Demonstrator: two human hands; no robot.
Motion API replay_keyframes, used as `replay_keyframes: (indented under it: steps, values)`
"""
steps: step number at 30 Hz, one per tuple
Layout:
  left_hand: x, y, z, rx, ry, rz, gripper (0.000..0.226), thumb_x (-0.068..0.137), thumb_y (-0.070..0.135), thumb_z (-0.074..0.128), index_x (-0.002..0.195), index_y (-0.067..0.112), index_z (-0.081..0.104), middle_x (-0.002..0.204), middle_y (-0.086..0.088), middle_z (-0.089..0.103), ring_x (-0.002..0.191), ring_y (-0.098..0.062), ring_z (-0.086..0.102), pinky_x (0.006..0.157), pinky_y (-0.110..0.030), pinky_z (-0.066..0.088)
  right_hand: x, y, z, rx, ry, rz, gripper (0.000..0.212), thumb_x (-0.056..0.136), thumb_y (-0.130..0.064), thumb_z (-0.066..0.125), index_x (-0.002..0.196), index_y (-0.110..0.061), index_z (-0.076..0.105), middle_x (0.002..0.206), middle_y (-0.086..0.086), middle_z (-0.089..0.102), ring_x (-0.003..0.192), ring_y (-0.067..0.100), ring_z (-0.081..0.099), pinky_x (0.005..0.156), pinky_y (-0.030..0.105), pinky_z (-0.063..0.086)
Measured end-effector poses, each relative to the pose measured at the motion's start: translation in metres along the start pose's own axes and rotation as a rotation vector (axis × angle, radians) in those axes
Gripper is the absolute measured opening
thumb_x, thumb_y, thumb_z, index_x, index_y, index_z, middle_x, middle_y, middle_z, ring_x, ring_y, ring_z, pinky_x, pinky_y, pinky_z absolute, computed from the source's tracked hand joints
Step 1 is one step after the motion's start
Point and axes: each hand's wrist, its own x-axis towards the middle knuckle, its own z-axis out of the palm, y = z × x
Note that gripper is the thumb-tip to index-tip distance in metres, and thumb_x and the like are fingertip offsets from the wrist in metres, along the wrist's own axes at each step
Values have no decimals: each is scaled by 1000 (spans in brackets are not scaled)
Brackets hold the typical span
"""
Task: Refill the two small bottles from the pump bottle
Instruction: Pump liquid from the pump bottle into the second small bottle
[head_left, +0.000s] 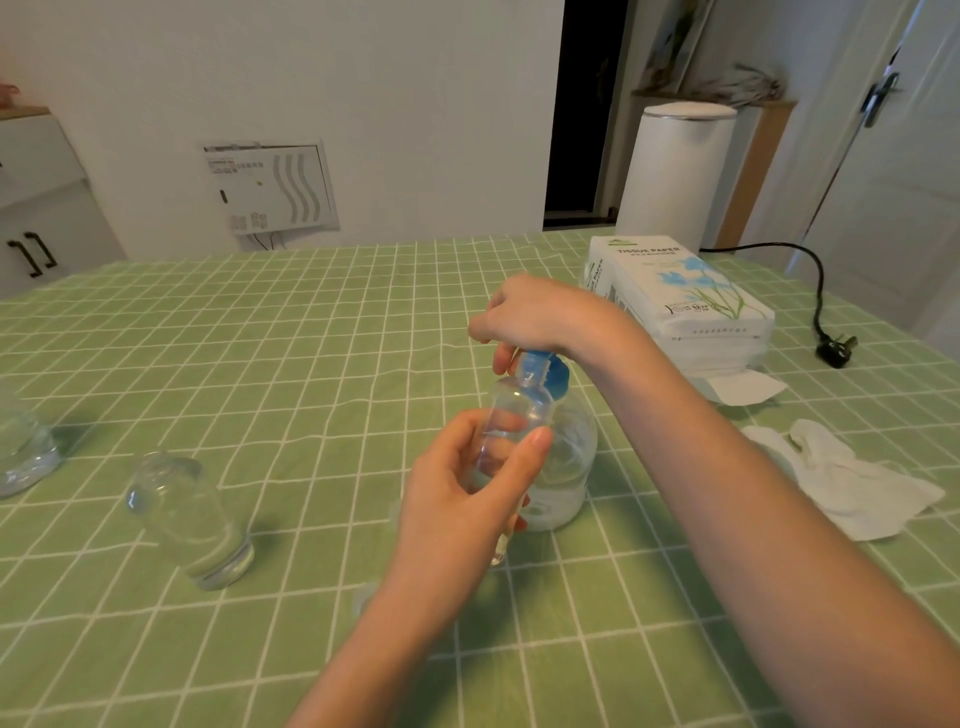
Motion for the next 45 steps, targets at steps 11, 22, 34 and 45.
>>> replay_keyframes:
  steps: [11,22,34,45]
  values:
    - [0,1,0,-8,-3,0,39,61,50,66,88,21,67,70,1,66,54,-5,55,47,-14,46,0,-1,-4,-15,40,-23,34,91,-28,50,113,-4,60,103,12,70,85,23,62,67,29,45]
    - [0,0,2,-14,13,1,36,61,47,66,83,19,67,67,2,63,52,-6,52,45,-16,45,1,1,1,14,2,-2,33,90,-25,51,111,-1,60,105,15,69,95,29,66,78,32,49]
    - [1,3,3,-23,10,-2,40,60,47,65,87,17,66,72,-4,62,53,-4,52,45,-14,43,2,-1,-2,20,69,-13,33,89,-28,51,111,-5,61,103,13,70,96,28,67,76,32,50]
    - [-1,0,2,-4,13,-6,39,61,48,66,86,18,66,67,3,64,54,-5,54,46,-16,46,2,2,4,45,5,18,34,90,-25,52,111,0,61,106,16,69,102,31,65,76,33,49]
